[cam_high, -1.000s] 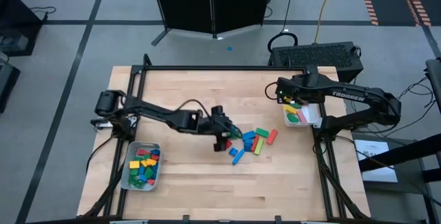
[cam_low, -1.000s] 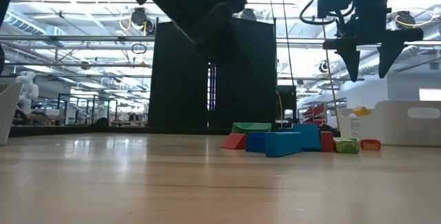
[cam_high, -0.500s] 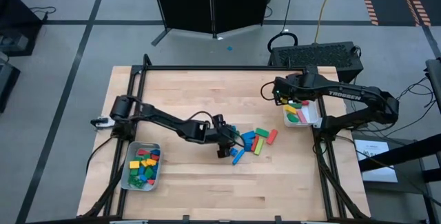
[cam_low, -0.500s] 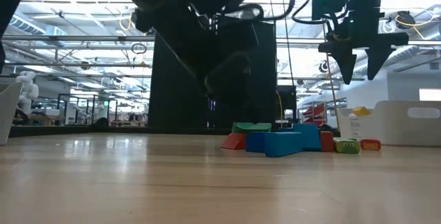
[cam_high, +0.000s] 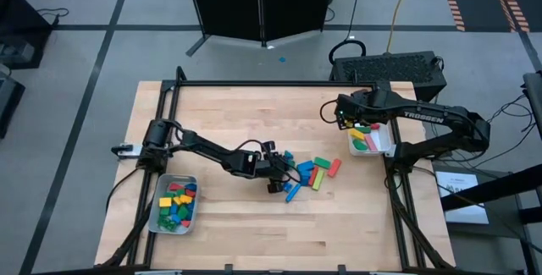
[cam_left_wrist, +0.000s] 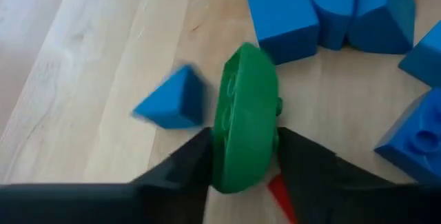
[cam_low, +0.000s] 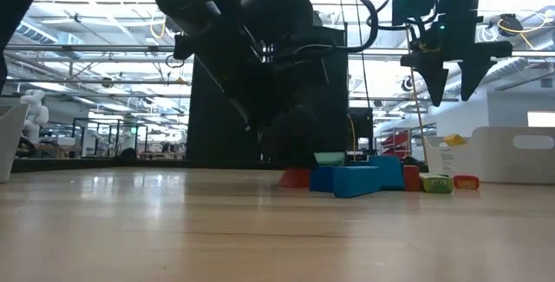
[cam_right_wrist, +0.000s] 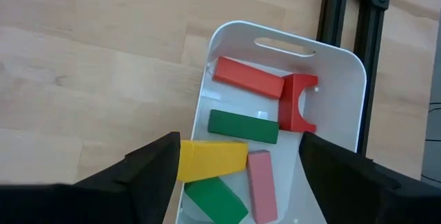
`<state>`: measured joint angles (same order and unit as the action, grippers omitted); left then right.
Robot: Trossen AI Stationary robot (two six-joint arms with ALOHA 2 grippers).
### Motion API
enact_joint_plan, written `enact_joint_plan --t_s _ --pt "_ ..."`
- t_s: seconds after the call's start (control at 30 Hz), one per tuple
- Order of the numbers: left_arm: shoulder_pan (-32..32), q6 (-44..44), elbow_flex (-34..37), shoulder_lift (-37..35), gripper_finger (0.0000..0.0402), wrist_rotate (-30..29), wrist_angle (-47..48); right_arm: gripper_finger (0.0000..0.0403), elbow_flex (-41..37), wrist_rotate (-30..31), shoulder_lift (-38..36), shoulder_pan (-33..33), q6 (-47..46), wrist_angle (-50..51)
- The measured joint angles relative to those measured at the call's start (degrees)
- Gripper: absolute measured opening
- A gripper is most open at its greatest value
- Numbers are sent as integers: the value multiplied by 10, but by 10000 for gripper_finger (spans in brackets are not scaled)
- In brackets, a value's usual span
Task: Sort blocks by size
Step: Put the green game piece into the white bin
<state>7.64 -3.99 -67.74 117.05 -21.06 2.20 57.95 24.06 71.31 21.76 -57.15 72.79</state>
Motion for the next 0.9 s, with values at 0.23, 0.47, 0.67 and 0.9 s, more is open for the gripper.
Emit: enact_joint_plan --t_s 0.23,0.47,0.67,0.9 --pt "-1 3 3 -22 50 2 20 288 0 -2 0 0 -3 -10" --pt "-15 17 3 -103 50 4 36 288 0 -49 0 -2 153 -138" --pt "-56 29 2 -196 50 27 36 288 0 -128 0 -11 358 -322" --pt "-94 29 1 -281 50 89 37 288 0 -254 0 -48 524 -529"
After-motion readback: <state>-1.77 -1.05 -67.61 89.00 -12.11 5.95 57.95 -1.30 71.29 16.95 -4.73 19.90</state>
